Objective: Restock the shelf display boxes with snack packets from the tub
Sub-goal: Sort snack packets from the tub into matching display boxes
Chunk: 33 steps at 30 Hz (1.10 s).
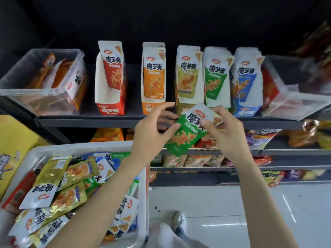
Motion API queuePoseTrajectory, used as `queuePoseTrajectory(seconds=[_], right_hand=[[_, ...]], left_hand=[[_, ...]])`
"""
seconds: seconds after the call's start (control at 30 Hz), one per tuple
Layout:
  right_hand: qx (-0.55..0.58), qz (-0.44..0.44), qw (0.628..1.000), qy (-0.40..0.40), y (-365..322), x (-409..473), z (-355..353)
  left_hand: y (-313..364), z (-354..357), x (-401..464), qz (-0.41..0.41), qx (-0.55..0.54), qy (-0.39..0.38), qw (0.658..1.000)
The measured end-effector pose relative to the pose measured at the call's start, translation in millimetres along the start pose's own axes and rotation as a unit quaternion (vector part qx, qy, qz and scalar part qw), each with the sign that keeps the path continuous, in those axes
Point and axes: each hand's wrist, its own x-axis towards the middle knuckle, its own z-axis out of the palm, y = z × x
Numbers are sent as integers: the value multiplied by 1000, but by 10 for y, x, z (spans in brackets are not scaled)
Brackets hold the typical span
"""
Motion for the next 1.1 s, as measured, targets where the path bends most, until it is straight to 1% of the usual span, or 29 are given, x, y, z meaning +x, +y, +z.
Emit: queuePoseTrajectory(seconds=[0.07,0.13,0.17,0.27,0.33,0.37,0.43,0.5,0.57,0.67,0.73,0.87,0.93,1.03,1.1], right_hand=[[11,-31,994,108,47,127,-350],[2,-72,978,196,78,297,-666],[-6,-85,971,222,94,402,-790],[-66,-103,961,248,165,798,-989],[-130,-110,957,233,207,1080,-982],[-162,-117,955,219,236,1214,-951],[-232,-132,946,185,245,1414,-847],[-275,-143,940,144,265,1557,-730],[-283,-147,942,102,317,1668,-637],[-293,-142,942,82,457,1809,-571],[-282,-151,942,101,520,1862,-547],[-215,-194,938,189,544,1788,-534],[-188,-215,931,229,538,1648,-535],[-168,-232,924,252,521,1334,-480],[-140,-220,936,237,473,1051,-367]], left_hand=[[77,217,226,54,10,23,998],[69,425,451,116,95,29,988],[36,522,561,144,151,26,978],[-96,777,833,191,298,-17,935],[-161,904,944,204,361,-54,908],[-180,950,978,204,376,-67,901],[-202,1011,1018,200,388,-78,896],[-223,1041,1034,198,385,-73,899],[-236,1056,1035,201,378,-63,902],[-235,1053,1034,206,371,-55,904],[-225,1042,1038,205,367,-61,905],[-207,1036,1033,205,365,-66,906],[-209,1031,1016,208,358,-62,908],[-207,960,946,211,326,-27,921],[-179,847,825,220,272,25,936]])
